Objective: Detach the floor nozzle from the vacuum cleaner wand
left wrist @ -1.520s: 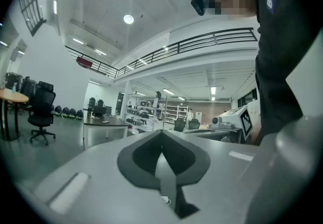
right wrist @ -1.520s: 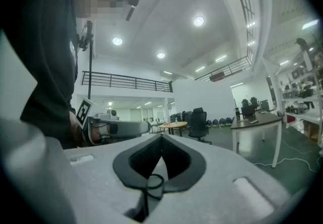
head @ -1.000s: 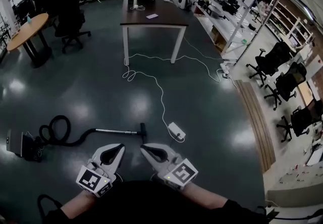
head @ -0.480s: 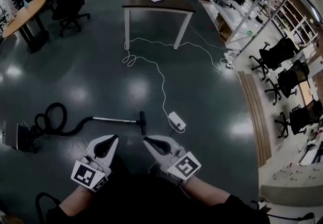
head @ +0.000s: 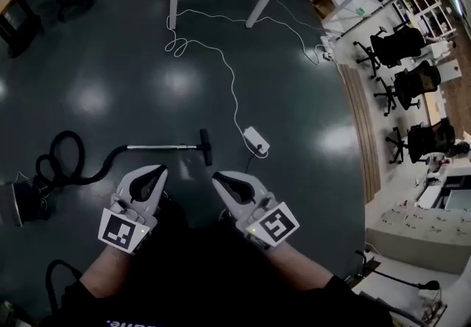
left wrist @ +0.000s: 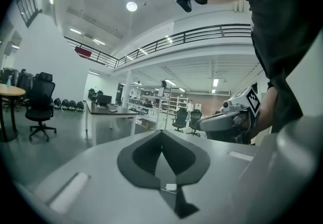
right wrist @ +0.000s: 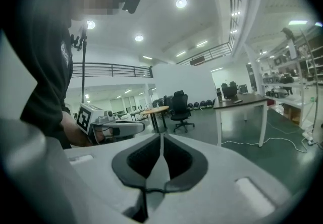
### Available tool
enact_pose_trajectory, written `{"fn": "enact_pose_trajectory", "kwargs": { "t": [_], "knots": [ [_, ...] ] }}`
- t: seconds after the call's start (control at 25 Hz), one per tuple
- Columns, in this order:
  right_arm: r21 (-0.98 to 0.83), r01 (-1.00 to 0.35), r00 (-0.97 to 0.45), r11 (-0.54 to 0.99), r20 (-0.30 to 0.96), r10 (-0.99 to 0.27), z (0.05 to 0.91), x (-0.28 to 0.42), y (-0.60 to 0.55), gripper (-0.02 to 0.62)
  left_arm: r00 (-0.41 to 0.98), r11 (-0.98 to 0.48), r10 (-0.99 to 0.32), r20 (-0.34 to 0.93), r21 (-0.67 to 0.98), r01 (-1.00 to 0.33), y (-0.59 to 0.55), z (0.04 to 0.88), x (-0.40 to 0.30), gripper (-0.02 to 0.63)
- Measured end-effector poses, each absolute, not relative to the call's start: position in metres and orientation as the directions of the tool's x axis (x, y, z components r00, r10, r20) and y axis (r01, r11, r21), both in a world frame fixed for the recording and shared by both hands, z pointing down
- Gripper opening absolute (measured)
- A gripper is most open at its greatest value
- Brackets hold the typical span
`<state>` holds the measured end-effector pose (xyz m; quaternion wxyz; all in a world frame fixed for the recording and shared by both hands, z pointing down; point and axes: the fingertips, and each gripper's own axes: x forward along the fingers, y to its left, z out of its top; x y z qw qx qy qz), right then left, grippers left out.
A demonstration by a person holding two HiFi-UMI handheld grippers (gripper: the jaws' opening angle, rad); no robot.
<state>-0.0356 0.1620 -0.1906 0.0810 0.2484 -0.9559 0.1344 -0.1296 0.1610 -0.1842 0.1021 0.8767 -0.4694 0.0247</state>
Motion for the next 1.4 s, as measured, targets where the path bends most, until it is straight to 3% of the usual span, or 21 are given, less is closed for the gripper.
{"fn": "enact_pose_trajectory", "kwargs": {
  "t": [0.28, 0.56, 0.92, 1.4],
  "knots": [
    [-0.24, -0.484, -0.87, 0.842, 0.241, -0.431, -0.151, -0.055, 0.132, 0.038, 0.542, -0.518, -0.815, 0.205, 0.163, -0.84, 0.129, -0.14, -0.148, 0.003],
    [-0.278, -0.45, -0.881, 0.849, 0.295, -0.37, -0.101, -0.035, 0.1, 0.049, 0.431, -0.395, -0.847, 0.312, 0.173, -0.902, 0.095, -0.098, -0.136, 0.015],
    [-0.303, -0.506, -0.837, 0.807, 0.397, -0.375, -0.011, 0.012, 0.056, 0.065, 0.363, -0.33, -0.839, 0.405, 0.151, -0.932, 0.074, -0.012, -0.147, 0.028],
    [-0.282, -0.573, -0.782, 0.769, 0.47, -0.41, 0.088, 0.023, 0.044, 0.081, 0.477, -0.459, -0.746, 0.465, 0.16, -0.874, 0.066, 0.074, -0.134, 0.051]
  ]
}}
